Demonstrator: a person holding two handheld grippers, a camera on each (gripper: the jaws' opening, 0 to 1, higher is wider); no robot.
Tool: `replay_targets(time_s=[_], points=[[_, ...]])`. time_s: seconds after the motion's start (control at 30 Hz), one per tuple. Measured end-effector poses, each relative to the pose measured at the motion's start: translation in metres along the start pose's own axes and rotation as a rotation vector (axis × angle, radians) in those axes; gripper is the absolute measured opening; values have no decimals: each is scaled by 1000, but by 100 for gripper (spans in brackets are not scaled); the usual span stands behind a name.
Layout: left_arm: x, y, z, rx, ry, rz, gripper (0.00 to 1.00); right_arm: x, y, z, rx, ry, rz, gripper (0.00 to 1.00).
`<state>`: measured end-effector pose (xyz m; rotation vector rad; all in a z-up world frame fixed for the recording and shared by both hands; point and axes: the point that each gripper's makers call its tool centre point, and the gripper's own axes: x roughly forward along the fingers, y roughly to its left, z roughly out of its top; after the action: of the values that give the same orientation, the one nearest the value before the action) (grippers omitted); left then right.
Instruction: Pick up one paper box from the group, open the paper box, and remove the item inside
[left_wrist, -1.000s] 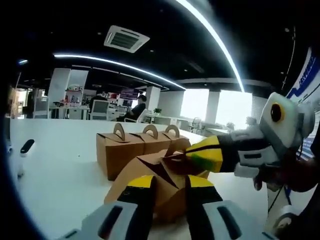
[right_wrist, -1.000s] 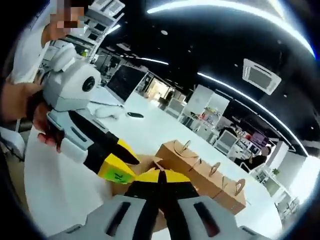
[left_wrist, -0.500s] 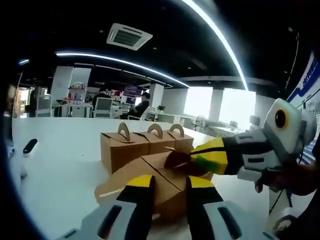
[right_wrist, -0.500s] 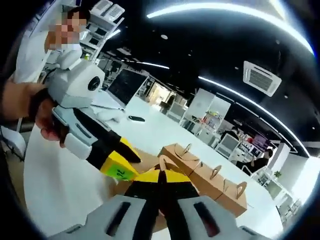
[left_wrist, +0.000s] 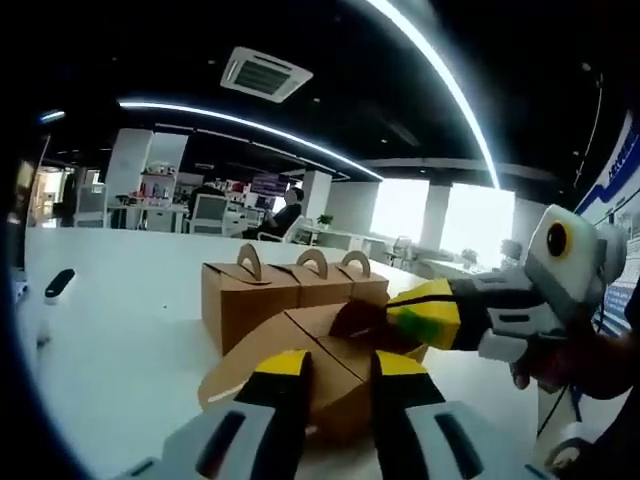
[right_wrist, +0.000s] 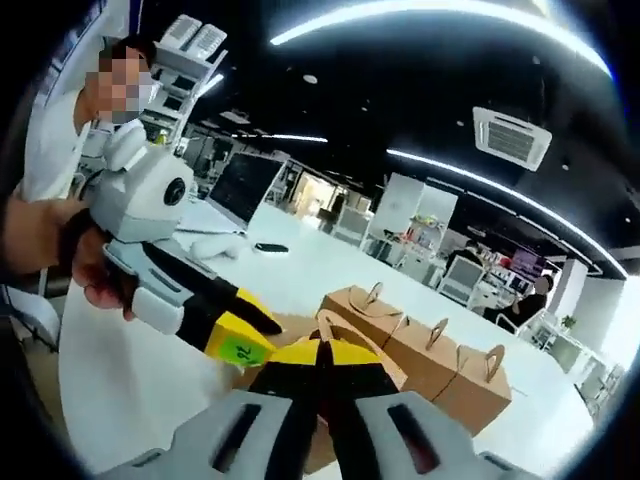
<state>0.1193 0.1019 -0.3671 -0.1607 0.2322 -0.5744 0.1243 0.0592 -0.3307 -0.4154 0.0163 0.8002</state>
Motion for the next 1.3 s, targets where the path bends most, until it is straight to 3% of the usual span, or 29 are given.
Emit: replay_targets(time_s=[0.43, 1.3], points=[[1, -1, 0, 17, 4, 0, 26, -8, -14, 5, 139, -55, -12, 2], [0, -3, -2, 22, 11, 3, 23, -21, -33, 11, 241, -110, -62, 2]])
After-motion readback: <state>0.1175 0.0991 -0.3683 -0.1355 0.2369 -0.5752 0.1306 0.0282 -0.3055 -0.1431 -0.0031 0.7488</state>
